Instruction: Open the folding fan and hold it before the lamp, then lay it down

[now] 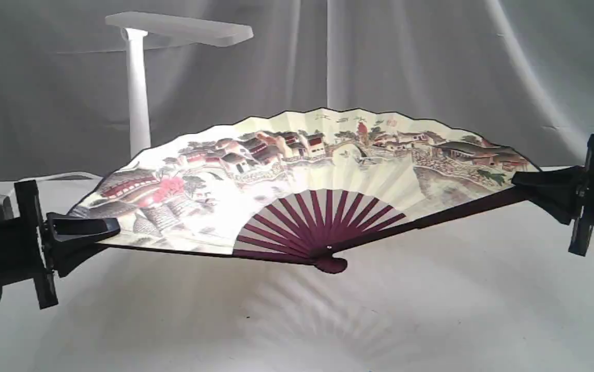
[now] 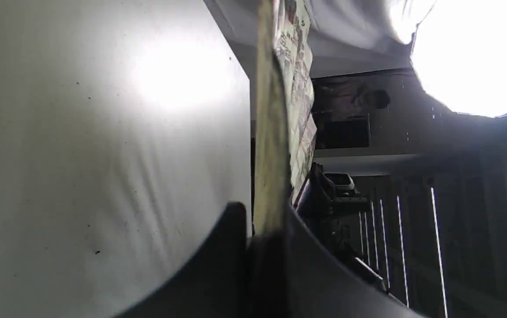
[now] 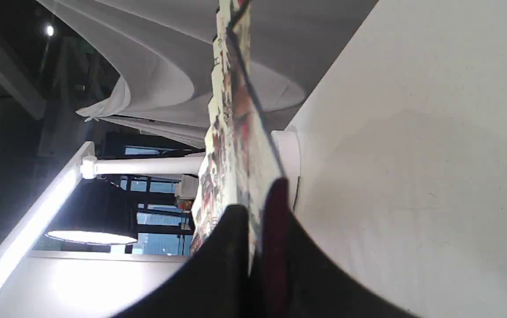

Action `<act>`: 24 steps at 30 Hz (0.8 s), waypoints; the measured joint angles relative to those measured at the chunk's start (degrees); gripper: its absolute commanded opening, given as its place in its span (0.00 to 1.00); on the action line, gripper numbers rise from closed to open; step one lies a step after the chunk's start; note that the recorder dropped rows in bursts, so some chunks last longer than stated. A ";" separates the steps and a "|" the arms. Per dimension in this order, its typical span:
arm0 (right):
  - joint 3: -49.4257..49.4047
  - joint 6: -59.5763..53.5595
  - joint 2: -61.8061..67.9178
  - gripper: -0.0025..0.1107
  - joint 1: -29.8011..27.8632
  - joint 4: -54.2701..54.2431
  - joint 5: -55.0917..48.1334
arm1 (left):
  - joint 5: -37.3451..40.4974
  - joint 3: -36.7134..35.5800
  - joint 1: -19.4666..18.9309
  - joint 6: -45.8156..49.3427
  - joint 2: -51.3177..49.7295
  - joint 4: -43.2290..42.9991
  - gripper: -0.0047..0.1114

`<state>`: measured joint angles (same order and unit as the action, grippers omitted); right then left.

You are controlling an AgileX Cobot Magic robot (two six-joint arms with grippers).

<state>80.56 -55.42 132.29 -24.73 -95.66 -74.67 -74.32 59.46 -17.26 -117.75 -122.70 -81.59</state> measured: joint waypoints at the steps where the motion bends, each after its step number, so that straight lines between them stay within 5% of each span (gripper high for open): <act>1: 0.00 0.00 0.00 0.02 0.00 0.00 0.00 | 0.00 0.00 0.00 0.35 0.00 0.00 0.04; 24: 0.00 -1.36 0.00 0.02 0.00 -0.10 0.00 | 0.00 0.00 0.00 1.13 0.00 0.00 0.04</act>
<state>80.56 -56.79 132.29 -24.73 -95.76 -74.67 -74.32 59.46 -17.26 -116.62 -122.70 -81.59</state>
